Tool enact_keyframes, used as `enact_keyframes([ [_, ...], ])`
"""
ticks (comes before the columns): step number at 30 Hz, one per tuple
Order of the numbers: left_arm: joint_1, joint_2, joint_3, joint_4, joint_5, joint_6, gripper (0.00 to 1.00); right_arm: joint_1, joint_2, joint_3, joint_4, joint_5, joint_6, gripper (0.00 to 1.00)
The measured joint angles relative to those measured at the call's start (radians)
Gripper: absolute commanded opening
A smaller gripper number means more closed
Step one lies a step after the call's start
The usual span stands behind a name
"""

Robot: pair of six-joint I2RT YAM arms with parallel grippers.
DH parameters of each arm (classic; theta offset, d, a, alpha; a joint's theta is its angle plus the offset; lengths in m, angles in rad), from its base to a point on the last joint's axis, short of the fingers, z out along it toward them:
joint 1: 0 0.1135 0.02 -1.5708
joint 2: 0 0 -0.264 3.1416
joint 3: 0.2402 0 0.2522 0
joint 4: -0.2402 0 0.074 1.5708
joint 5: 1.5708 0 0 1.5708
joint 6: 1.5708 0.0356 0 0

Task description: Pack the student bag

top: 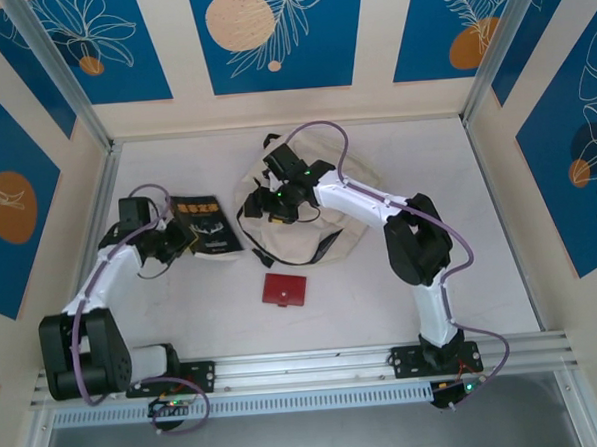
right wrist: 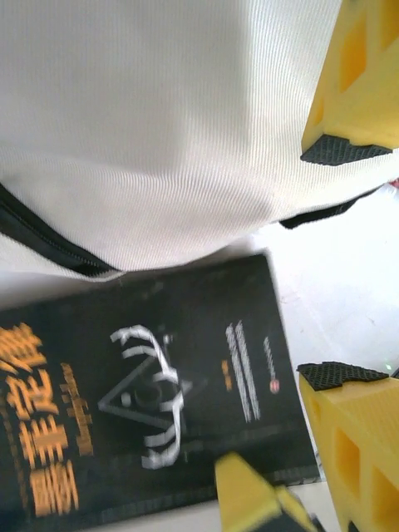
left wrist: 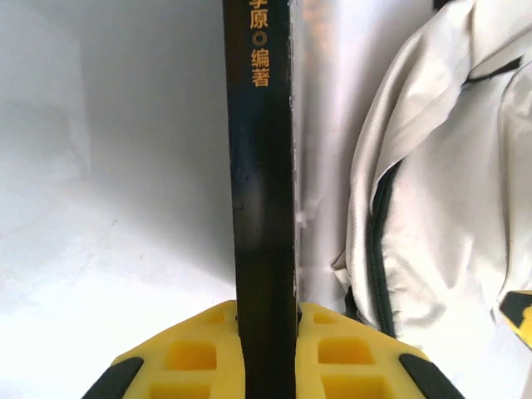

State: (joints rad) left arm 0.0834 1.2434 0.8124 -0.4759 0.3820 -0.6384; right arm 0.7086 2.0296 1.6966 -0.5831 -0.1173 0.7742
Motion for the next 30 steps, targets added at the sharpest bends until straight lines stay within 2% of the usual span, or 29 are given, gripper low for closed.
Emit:
enact_keyframes([
  [3, 0.001, -0.083, 0.057, -0.058, -0.029, 0.023, 0.0, -0.016, -0.018, -0.036, 0.016, -0.002, 0.0, 0.69],
  [6, 0.002, -0.137, 0.113, -0.087, -0.011, 0.039, 0.0, -0.038, -0.053, -0.088, 0.055, -0.035, 0.003, 0.77],
  [10, 0.002, -0.15, 0.159, -0.056, 0.117, 0.026, 0.0, -0.089, -0.119, -0.156, 0.157, -0.146, 0.017, 0.89],
  [13, -0.004, -0.142, 0.16, 0.006, 0.239, -0.019, 0.0, -0.13, -0.166, -0.193, 0.265, -0.254, 0.028, 0.94],
  [17, -0.035, -0.121, 0.161, 0.098, 0.354, -0.096, 0.0, -0.181, -0.19, -0.207, 0.404, -0.393, 0.059, 0.95],
  [22, -0.084, -0.082, 0.168, 0.231, 0.446, -0.2, 0.0, -0.224, -0.184, -0.206, 0.515, -0.518, 0.117, 0.97],
  [30, -0.165, -0.023, 0.213, 0.43, 0.505, -0.36, 0.0, -0.229, -0.108, -0.159, 0.595, -0.636, 0.211, 0.97],
])
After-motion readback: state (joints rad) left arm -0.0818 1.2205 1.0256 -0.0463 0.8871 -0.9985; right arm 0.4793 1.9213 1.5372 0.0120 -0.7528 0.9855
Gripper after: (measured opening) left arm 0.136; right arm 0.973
